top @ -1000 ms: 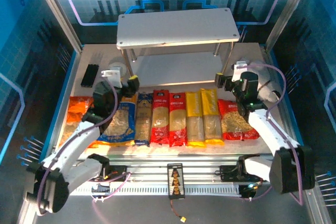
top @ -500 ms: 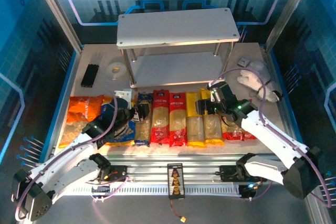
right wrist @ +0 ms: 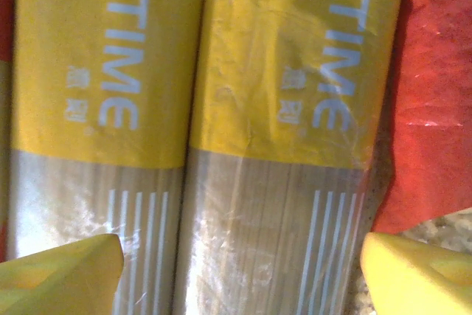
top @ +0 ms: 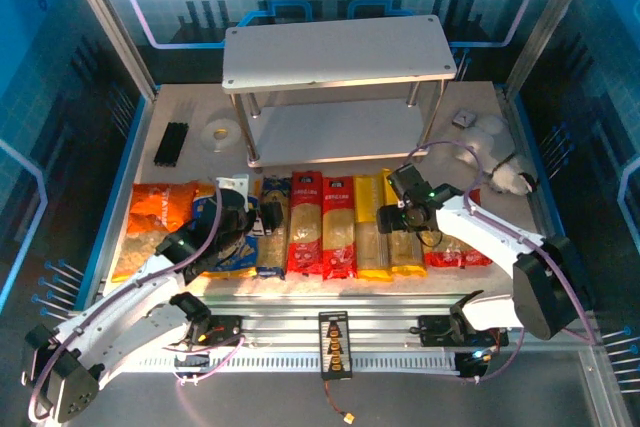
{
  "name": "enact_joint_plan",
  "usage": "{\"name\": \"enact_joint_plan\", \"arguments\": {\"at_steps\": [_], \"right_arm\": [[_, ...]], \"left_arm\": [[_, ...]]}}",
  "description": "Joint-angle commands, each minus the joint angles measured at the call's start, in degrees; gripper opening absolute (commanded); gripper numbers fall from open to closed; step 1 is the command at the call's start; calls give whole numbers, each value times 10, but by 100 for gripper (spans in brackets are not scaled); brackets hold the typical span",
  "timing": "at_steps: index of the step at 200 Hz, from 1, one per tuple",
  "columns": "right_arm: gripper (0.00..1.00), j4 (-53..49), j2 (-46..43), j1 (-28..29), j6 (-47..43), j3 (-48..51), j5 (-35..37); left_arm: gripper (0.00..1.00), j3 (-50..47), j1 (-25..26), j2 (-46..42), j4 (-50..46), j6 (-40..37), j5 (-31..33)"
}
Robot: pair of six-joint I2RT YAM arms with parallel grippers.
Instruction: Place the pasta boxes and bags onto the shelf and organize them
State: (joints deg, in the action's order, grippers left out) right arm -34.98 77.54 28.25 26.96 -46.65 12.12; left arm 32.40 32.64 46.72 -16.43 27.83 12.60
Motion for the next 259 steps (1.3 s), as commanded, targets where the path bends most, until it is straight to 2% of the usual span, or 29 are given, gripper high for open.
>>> {"name": "enact_joint_plan", "arguments": {"at_steps": [1, 64, 160, 223, 259], "right_arm": [[85, 14, 15, -14, 2, 9, -16], [89, 33, 57, -23, 9, 7, -20], [89, 32, 72, -44, 3, 11, -10], [89, 47, 95, -51, 1, 20, -33], [97, 55, 103, -44, 3, 18, -52]], "left_arm": [[76, -5, 3, -13, -10, 12, -1], [76, -6, 2, -2, -2, 14, -1], [77, -11, 3, -6, 4, 15, 0], [76, -14, 3, -6, 5, 16, -1], [77, -16, 2, -7, 5, 16, 0]]}}
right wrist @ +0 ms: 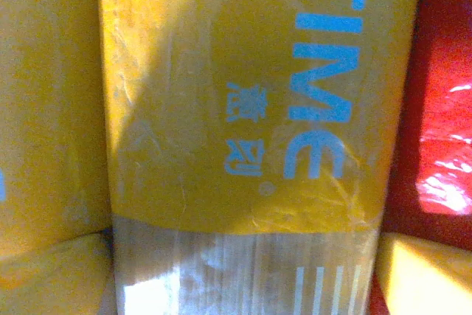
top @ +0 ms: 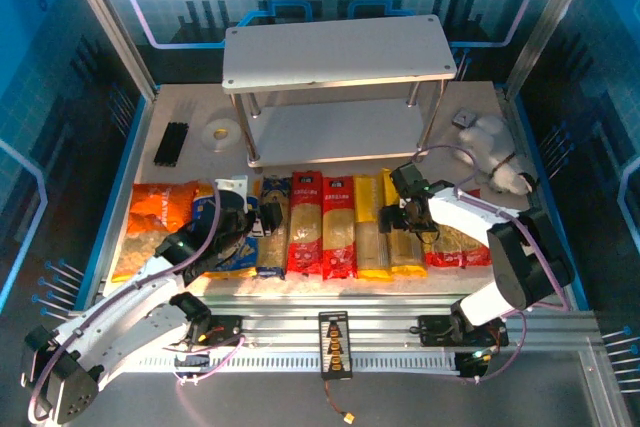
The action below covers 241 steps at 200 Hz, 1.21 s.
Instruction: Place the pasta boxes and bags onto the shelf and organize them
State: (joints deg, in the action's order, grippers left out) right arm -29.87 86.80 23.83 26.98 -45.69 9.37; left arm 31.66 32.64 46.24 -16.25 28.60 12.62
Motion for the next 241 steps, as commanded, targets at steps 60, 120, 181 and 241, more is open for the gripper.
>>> {"name": "enact_joint_plan", "arguments": {"at_steps": [60, 120, 181, 241], "right_arm": [[89, -7, 31, 6, -2, -3, -14], [61, -18, 32, 7, -2, -7, -28], [10, -40, -15, 10, -1, -16, -26], [0, -83, -96, 12, -8, -39, -15]], "left_arm": [[77, -12, 3, 1, 8, 10, -1], [76, -14, 3, -2, 9, 9, -1], [74, -19, 3, -6, 10, 9, 1], [73, -23, 3, -6, 16, 11, 1]]}}
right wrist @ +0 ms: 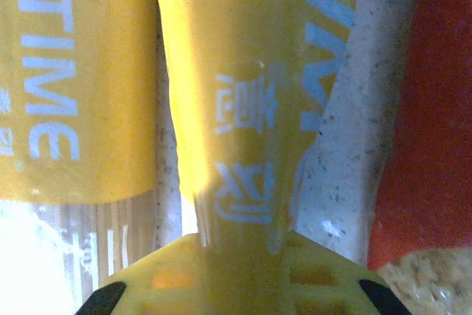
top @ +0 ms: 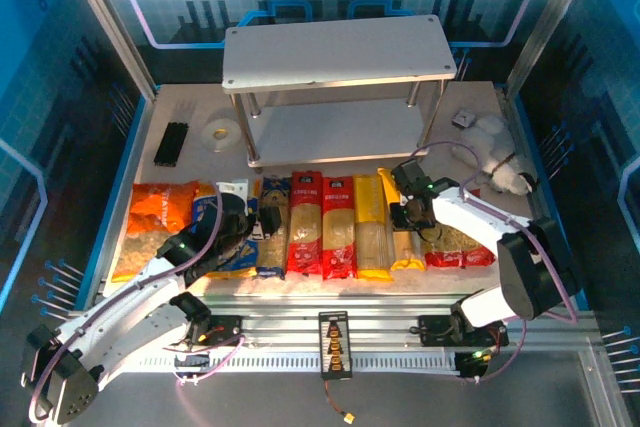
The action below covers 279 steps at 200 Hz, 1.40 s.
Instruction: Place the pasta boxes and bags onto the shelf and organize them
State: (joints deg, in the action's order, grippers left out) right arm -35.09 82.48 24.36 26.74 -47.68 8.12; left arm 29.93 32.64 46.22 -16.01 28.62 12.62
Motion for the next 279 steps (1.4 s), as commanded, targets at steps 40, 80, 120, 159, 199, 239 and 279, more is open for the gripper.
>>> {"name": "enact_joint_plan", "arguments": {"at_steps": [40, 80, 120, 159, 199, 239, 279], "right_arm": [[0, -67, -99, 7, -32, -73, 29], [0, -65, -43, -16, -81, -164, 51], [0, -48, 67, -49, -113, -279, 42], [0, -28, 160, -55, -122, -373, 56], [0, 19, 205, -55, -119, -400, 79], [0, 80, 220, -50, -124, -389, 113], [0, 131, 233, -45, -128, -385, 152]], "left_arm": [[73, -9, 3, 3, 28, 14, -4], [72, -2, 3, 18, 38, 13, -11], [73, 5, 3, 23, 38, 10, -11], [73, 5, 3, 24, 36, 6, -4], [73, 7, 3, 34, 36, 3, -3], [73, 7, 3, 36, 33, 3, 0], [73, 7, 3, 32, 29, 4, 3]]}}
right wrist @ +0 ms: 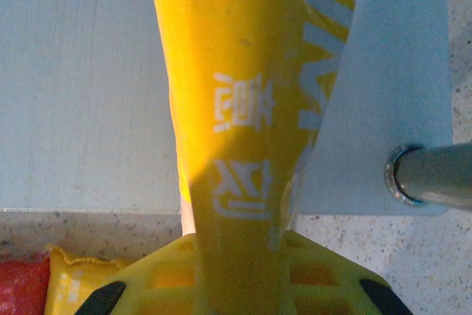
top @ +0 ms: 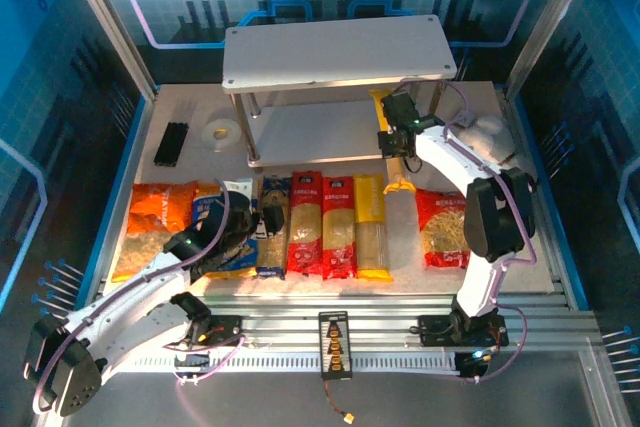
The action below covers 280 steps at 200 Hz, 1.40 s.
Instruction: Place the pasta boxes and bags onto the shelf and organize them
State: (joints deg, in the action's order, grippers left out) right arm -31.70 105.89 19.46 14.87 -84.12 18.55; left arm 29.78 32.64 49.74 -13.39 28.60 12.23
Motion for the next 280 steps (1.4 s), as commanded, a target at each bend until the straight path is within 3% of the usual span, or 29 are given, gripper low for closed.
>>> {"name": "enact_joint_plan", "arguments": {"at_steps": [1, 128, 155, 192, 249, 280], "right_arm": [[0, 97, 0, 5, -9, -21, 48], [2, 135, 67, 4, -22, -81, 94], [10, 124, 86, 3, -22, -93, 96], [42, 118, 93, 2, -18, -86, 96], [55, 114, 87, -2, -10, -70, 91], [61, 120, 38, -1, 1, -28, 70]], "left_arm": [[73, 9, 3, -3, 3, 5, 6], [73, 10, 3, -7, -2, 4, 10], [73, 9, 2, -7, -4, 5, 10], [73, 9, 2, -7, -6, 4, 12], [73, 6, 2, -7, -4, 5, 11], [73, 6, 2, -7, -4, 4, 12]]}}
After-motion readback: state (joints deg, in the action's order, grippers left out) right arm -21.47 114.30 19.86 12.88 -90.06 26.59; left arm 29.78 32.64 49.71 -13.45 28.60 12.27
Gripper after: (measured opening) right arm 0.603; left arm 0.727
